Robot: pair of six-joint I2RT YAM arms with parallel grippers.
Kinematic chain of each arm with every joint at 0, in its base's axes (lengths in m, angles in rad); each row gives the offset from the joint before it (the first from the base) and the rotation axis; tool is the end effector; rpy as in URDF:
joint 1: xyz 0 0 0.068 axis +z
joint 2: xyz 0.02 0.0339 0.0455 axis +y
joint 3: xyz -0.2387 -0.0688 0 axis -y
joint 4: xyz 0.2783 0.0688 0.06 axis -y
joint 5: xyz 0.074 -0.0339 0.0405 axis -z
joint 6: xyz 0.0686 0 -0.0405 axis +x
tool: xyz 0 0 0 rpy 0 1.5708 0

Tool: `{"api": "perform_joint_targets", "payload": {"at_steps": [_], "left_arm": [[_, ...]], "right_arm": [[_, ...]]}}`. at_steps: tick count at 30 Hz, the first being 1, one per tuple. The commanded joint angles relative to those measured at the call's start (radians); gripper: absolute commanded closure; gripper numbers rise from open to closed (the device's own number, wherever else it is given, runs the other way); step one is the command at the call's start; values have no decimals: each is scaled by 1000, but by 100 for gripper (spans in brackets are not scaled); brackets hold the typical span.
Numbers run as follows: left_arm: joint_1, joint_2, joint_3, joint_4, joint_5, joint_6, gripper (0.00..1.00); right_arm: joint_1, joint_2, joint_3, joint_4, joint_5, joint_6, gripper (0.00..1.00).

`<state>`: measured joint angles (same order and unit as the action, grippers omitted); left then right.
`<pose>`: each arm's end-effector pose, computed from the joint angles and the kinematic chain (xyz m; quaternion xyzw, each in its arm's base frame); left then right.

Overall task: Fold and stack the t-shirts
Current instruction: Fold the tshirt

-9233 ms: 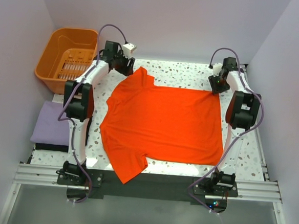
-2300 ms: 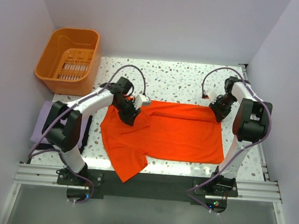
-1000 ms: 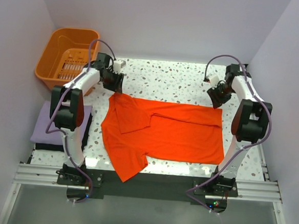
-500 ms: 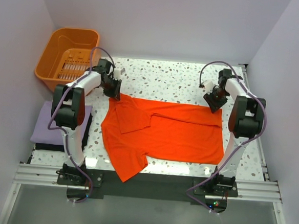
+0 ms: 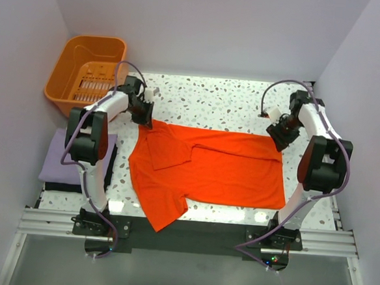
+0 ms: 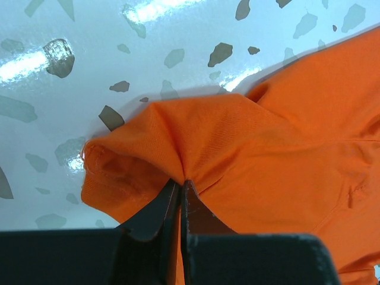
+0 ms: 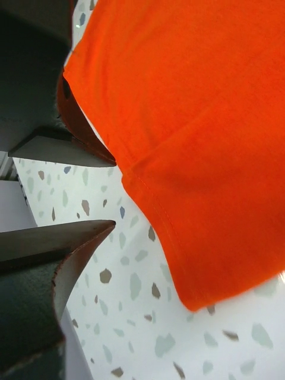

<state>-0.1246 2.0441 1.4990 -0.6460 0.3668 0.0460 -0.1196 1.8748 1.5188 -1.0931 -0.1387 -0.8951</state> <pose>0.4425 -0.0802 0.1048 0.1166 0.9591 -0.1862 0.1784 0.3888 -0.0372 0.1596 -0.3804 0.9202 0.0310 0.0866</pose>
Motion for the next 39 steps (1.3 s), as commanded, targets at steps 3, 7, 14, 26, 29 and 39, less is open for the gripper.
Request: {"api": "perform_joint_targets", "payload": {"at_steps": [3,7,14,26,29,39], "left_arm": [[20,-58,-11,-33,8,0,100],[33,-78,-31,-46,18,-8,100],[33,-64,-29,-53,32,-3,100],[36,-29,0,-58,34,0,100],[45,-22,6,-60,29,-1,100],[75,-22,7,-58,31,-12,100]], "right_arm": [[15,-48,-104,48,19,-85,54],[44,-65,-153,82,34,-110,53],[72,-77,-218,179,88,-139,53],[101,-22,-233,288,214,-206,63],[103,-13,-175,294,217,-208,87],[101,-95,-71,213,145,-249,100]]}}
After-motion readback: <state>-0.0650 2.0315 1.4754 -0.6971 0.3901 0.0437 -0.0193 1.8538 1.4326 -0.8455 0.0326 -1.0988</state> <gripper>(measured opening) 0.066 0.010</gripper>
